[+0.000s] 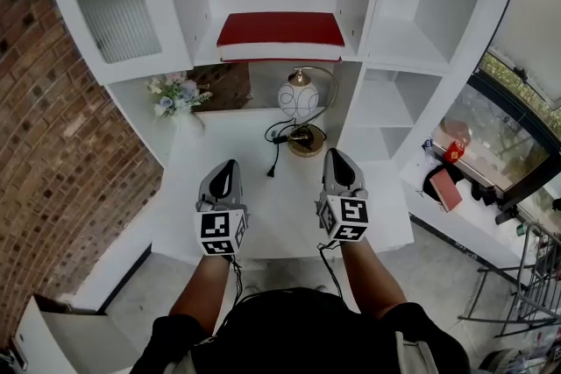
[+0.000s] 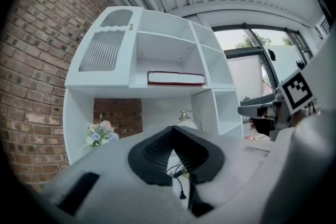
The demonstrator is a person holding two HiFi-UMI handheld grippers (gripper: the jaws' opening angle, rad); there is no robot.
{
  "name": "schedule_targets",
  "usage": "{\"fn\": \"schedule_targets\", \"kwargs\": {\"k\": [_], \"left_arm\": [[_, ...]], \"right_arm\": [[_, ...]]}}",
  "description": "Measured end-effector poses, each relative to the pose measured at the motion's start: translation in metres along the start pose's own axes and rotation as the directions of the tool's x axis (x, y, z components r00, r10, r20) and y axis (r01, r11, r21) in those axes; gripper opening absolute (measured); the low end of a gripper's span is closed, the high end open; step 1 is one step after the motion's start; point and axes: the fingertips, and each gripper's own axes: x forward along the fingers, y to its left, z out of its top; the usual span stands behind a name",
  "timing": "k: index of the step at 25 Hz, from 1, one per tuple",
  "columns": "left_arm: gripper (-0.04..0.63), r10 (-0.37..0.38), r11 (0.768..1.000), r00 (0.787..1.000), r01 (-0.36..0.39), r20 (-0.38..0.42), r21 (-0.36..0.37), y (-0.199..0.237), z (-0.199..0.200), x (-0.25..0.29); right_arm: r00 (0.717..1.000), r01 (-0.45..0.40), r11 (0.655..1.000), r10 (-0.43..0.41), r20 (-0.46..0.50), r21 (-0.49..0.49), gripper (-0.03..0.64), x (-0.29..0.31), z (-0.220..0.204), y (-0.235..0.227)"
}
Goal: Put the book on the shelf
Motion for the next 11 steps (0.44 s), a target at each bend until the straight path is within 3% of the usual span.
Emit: {"fn": "schedule_targets", "kwargs": {"k": [11], "left_arm": [[0.003,-0.025,0.997,1.000,0.024,-0.017,-0.074,-0.0058,-0.0091,-0.0002]], "right_arm": [[1.000,0.007,1.000,-0.007,-0.016,0.009,0.011,-0.0032,-0.0074,0.0002]]}}
